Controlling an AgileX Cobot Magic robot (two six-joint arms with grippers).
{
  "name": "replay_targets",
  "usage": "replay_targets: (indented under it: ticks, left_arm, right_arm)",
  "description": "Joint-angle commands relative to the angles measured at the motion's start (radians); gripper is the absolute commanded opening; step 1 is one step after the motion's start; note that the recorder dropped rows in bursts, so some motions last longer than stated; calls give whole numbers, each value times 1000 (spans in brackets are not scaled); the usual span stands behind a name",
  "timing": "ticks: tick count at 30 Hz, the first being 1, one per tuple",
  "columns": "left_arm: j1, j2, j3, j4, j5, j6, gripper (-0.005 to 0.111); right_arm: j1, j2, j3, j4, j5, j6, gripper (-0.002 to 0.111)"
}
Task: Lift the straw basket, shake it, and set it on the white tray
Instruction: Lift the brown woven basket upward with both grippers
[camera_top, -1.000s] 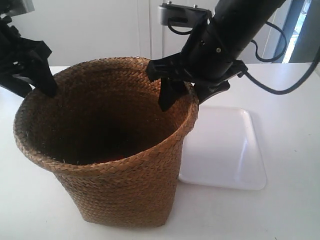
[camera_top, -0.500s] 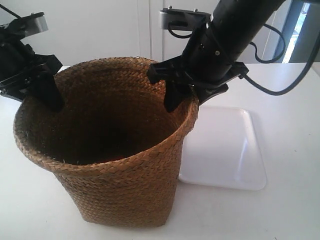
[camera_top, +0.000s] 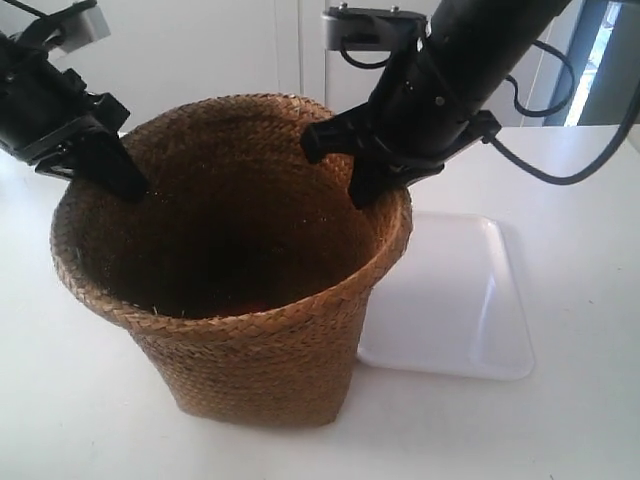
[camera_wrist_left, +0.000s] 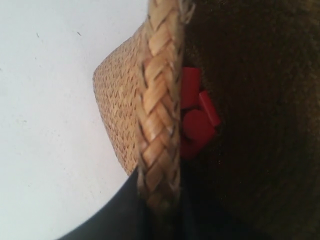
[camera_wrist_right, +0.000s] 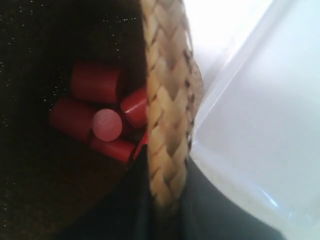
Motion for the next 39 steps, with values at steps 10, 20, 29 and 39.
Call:
replay_targets:
  ticks: [10, 20, 29, 39]
  left_arm:
    - [-128, -299, 282, -149, -422, 234, 0]
    - [-188, -372, 387, -178, -561, 252, 0]
    - [-201, -423, 385, -227, -434, 307, 0]
    - [-286, -477, 532, -162, -729, 269, 0]
  right_arm:
    - [5, -245, 229, 24, -471, -111, 0]
    - [5, -413, 545, 28, -766, -133, 0]
    - [43, -464, 521, 76, -593, -138, 0]
    - [74, -445, 614, -158, -817, 41, 0]
